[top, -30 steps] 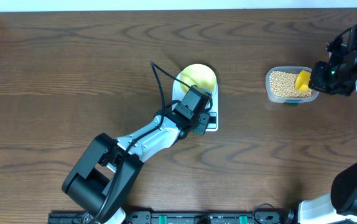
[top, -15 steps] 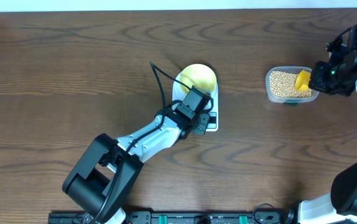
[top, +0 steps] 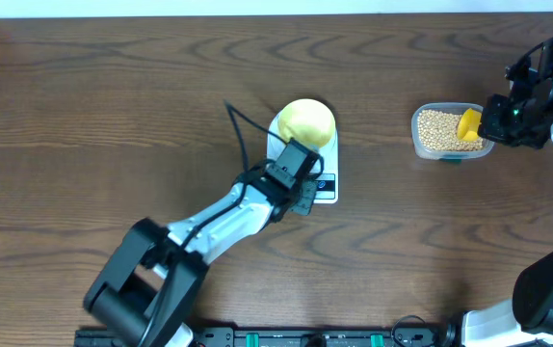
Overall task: Scoop item into bowl and weigh 50g on scale
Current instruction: 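Lift the left gripper away from the scale toward the left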
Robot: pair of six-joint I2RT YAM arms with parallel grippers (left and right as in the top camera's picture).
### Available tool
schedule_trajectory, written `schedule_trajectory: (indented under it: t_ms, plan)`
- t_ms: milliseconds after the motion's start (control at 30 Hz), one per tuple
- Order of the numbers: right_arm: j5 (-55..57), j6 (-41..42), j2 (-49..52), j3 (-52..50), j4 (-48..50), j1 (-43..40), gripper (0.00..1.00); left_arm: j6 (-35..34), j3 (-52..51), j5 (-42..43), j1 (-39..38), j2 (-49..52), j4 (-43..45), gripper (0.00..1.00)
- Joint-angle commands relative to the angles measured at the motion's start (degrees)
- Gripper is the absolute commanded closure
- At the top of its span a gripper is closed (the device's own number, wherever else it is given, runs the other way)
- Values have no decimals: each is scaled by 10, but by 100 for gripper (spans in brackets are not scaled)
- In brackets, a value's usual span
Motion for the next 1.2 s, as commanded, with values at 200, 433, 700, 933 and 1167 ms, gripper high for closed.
schedule_trajectory:
  t_ms: [200, 433, 700, 933, 1167]
  plan:
    - [-4, -9, -2, 2, -2, -1, 99, -1, -3, 116, 3, -240, 0, 64]
    - [-18, -9, -2, 2, -16, -1, 99, -1, -3, 98, 26, -425, -37, 27]
    - [-18, -9, -2, 2, -23, -1, 99, -1, -3, -59, 120, -549, -145, 1]
    - [-14, -3, -2, 2, -3, -1, 99, -1, -3, -104, 129, -527, -145, 1]
    - [-14, -2, -2, 2, -4, -1, 99, -1, -3, -104, 129, -503, -156, 0]
